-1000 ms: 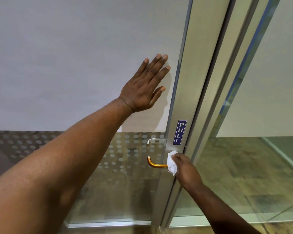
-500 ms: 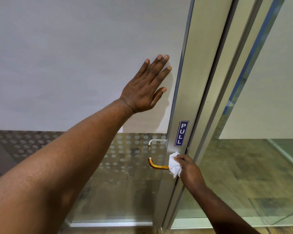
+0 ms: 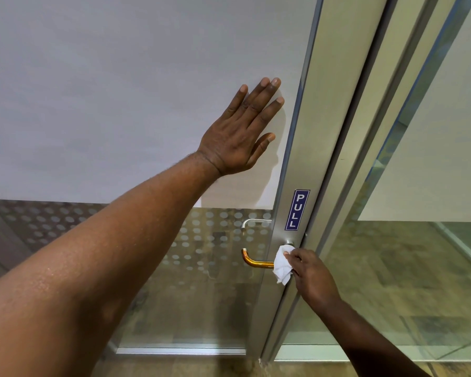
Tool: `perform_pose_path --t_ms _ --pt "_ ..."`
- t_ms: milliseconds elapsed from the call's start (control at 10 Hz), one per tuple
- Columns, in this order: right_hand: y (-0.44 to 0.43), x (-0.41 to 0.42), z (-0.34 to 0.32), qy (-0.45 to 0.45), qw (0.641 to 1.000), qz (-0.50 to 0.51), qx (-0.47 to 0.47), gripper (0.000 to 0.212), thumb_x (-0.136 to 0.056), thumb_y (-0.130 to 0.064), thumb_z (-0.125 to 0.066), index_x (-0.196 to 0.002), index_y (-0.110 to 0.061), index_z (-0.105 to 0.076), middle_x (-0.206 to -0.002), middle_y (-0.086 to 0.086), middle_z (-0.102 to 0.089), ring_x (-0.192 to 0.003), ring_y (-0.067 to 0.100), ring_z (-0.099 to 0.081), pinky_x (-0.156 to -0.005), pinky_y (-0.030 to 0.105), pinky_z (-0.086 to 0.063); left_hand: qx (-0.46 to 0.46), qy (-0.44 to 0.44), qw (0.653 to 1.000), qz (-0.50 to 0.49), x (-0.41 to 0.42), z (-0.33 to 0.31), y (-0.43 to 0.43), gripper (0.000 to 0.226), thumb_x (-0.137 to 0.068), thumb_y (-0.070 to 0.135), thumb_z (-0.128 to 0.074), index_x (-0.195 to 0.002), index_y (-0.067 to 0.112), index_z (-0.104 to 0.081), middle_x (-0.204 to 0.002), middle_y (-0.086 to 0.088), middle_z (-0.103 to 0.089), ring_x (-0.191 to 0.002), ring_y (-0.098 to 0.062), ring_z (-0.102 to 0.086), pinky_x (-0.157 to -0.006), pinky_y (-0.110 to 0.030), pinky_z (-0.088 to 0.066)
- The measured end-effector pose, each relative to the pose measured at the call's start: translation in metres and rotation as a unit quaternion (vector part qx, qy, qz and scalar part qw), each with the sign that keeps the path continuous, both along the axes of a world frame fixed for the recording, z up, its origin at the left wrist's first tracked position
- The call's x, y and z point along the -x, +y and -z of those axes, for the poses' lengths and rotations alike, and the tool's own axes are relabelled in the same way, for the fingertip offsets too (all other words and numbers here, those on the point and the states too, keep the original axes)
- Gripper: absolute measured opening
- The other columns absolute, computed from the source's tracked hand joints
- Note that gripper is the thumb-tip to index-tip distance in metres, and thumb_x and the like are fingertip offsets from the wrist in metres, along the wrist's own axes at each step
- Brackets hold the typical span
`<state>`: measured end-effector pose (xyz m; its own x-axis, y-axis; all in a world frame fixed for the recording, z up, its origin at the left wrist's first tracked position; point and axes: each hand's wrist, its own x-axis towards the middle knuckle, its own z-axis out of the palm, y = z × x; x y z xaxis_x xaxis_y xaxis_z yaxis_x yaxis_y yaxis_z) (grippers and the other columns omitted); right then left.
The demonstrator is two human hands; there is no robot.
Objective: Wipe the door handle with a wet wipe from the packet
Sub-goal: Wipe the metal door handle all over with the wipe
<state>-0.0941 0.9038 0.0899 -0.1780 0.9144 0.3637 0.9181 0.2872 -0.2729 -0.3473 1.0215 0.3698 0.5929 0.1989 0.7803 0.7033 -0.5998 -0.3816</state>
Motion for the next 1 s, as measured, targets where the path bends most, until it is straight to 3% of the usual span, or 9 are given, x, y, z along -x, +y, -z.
perform_pose_path --t_ms 100,200,400,500,700,1000 --pt "0.000 -0.003 -0.002 -0.067 0.994 -0.043 -0.074 0.052 -0.070 -0.009 -0.064 -0.120 -0.018 -0.072 -0.108 0.001 -0.070 -0.101 0.024 -0.057 -0.079 0.037 -0.043 0.001 -0.002 1.000 0.000 0.000 0.001 0.000 0.058 -0.108 0.031 -0.043 -0.156 0.000 -0.032 -0.163 -0.027 -0.028 -0.153 -0.040 -0.025 -0.126 -0.051 -0.015" --pt "-0.001 -0.002 -0.007 -0.088 0.991 -0.046 -0.084 0.051 -0.066 -0.012 -0.067 -0.116 -0.017 -0.074 -0.109 0.000 -0.071 -0.106 0.022 -0.054 -0.085 0.036 -0.034 0.001 -0.003 1.000 0.002 0.000 0.000 0.000 0.058 -0.108 0.031 -0.042 -0.156 0.000 -0.032 -0.163 -0.027 -0.028 -0.153 -0.040 -0.025 -0.126 -0.051 -0.015" --pt "-0.002 0.006 -0.007 -0.118 0.986 -0.067 -0.095 0.034 -0.078 -0.017 -0.062 -0.108 -0.018 -0.076 -0.109 -0.002 -0.071 -0.101 0.025 -0.065 -0.088 0.036 -0.034 0.001 -0.002 1.000 0.000 0.000 0.000 0.001 0.059 -0.108 0.032 -0.041 -0.156 0.000 -0.031 -0.163 -0.026 -0.027 -0.153 -0.039 -0.024 -0.126 -0.050 -0.013" --pt "-0.003 0.020 -0.007 -0.122 0.987 -0.053 -0.093 0.034 -0.071 -0.016 -0.084 -0.104 -0.017 -0.076 -0.105 -0.001 -0.072 -0.098 0.025 -0.066 -0.090 0.037 -0.033 0.000 0.000 1.000 -0.002 0.001 0.001 0.001 0.059 -0.108 0.033 -0.040 -0.157 0.001 -0.031 -0.164 -0.025 -0.027 -0.154 -0.039 -0.023 -0.127 -0.049 -0.011" --pt "0.001 0.051 0.001 -0.138 0.987 -0.028 -0.078 0.041 -0.068 -0.013 -0.082 -0.108 -0.016 -0.074 -0.101 -0.002 -0.071 -0.094 0.024 -0.065 -0.090 0.040 -0.037 0.001 0.004 1.000 -0.008 0.001 0.001 0.001 0.059 -0.108 0.034 -0.039 -0.157 0.002 -0.030 -0.164 -0.024 -0.026 -0.154 -0.037 -0.023 -0.127 -0.049 -0.009" --pt "0.008 0.078 0.004 -0.170 0.979 -0.025 -0.112 0.019 -0.078 -0.021 -0.072 -0.096 -0.016 -0.070 -0.086 -0.003 -0.069 -0.079 0.023 -0.063 -0.087 0.041 -0.036 -0.007 0.001 1.000 -0.006 0.001 0.001 0.001 0.059 -0.108 0.033 -0.041 -0.157 0.002 -0.031 -0.163 -0.025 -0.027 -0.154 -0.038 -0.024 -0.126 -0.051 -0.010"
